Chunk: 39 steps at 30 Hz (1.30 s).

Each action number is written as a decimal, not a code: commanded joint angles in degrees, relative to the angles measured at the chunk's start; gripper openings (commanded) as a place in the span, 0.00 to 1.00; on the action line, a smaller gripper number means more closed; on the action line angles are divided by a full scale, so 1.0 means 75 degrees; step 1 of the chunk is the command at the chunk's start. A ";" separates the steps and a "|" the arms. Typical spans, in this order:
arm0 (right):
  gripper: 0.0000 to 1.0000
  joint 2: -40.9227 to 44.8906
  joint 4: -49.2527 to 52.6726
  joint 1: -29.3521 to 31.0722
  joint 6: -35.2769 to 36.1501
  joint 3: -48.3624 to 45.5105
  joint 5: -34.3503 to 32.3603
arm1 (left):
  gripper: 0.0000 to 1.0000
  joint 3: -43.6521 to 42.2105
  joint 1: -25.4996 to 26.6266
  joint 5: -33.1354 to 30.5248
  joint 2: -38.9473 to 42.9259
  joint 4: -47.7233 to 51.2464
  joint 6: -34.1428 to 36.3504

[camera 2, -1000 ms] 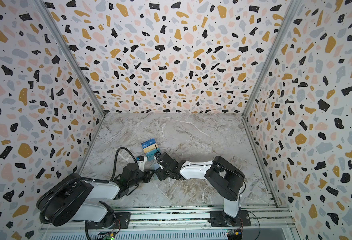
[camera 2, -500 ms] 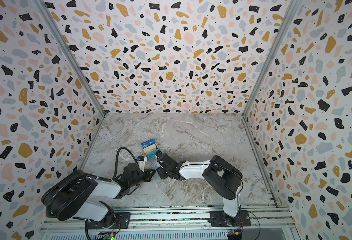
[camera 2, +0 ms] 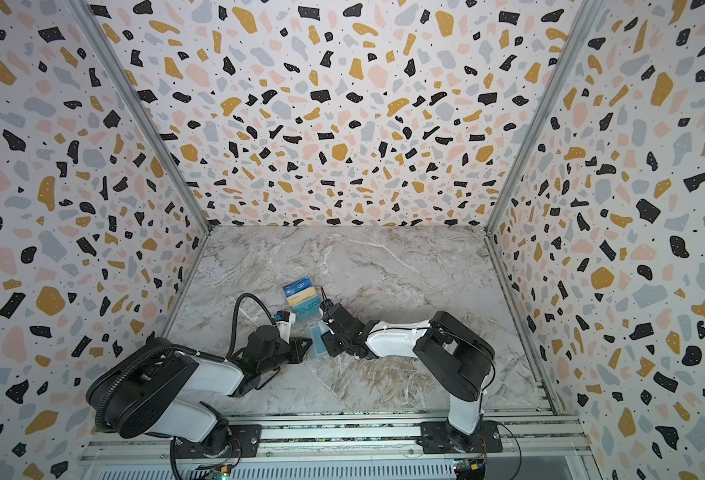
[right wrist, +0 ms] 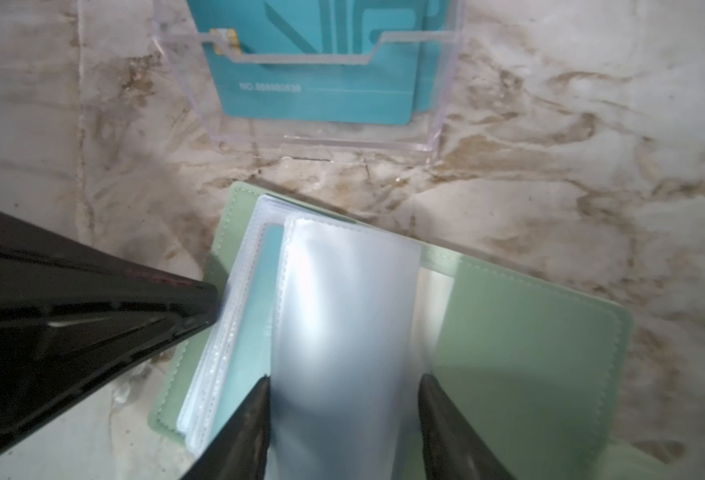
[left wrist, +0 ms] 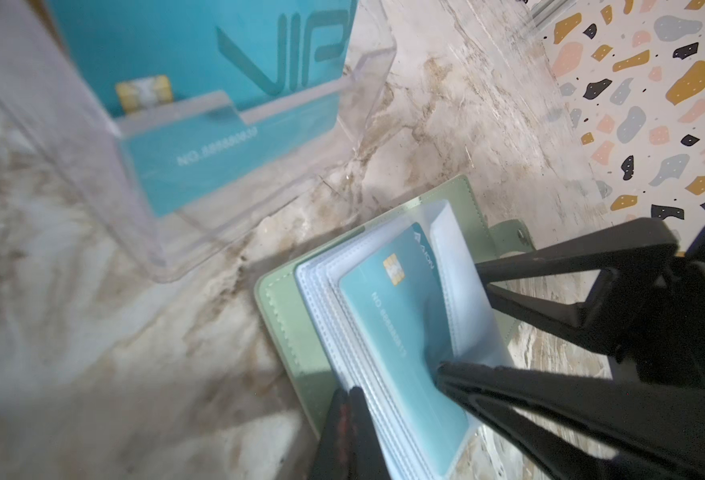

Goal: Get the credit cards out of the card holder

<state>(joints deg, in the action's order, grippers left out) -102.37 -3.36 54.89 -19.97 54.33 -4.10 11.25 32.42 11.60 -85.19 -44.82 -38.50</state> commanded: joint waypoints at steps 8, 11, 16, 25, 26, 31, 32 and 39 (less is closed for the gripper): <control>0.62 0.0595 0.0887 -0.0250 0.0050 -0.0211 -0.0707 | 0.00 0.0212 0.0024 -0.0075 -0.0059 0.0686 0.0317; 0.62 0.0700 0.1144 -0.0366 0.0137 -0.0231 -0.1038 | 0.00 0.0303 0.0024 -0.0026 -0.0066 0.0742 0.0437; 0.61 0.0949 0.1438 -0.0552 0.0233 -0.0283 -0.1242 | 0.00 0.0523 0.0026 0.0071 -0.0279 0.0931 0.0676; 0.48 0.1236 0.2477 -0.0561 0.0347 0.0333 -0.1727 | 0.00 0.0618 0.0026 0.0118 -0.0409 0.0912 0.0863; 0.46 0.1289 0.2480 -0.0563 0.0349 0.0409 -0.1491 | 0.00 0.0643 0.0024 0.0118 -0.0419 0.0941 0.0916; 0.44 0.1522 0.1720 -0.0886 0.0076 0.0641 0.1395 | 0.00 0.0771 0.0024 0.0163 -0.0506 0.1005 0.1021; 0.44 0.1448 0.1568 -0.0964 -0.0051 0.0683 0.1936 | 0.00 0.0797 0.0024 0.0176 -0.0518 0.1007 0.1039; 0.43 0.0668 0.0715 -0.1547 -0.1021 0.0666 0.3843 | 0.00 0.0866 0.0024 0.0141 -0.0537 0.0960 0.1023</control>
<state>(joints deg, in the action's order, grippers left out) -95.48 5.17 44.91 -23.03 59.33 15.18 16.93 32.42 12.82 -88.25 -40.29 -32.10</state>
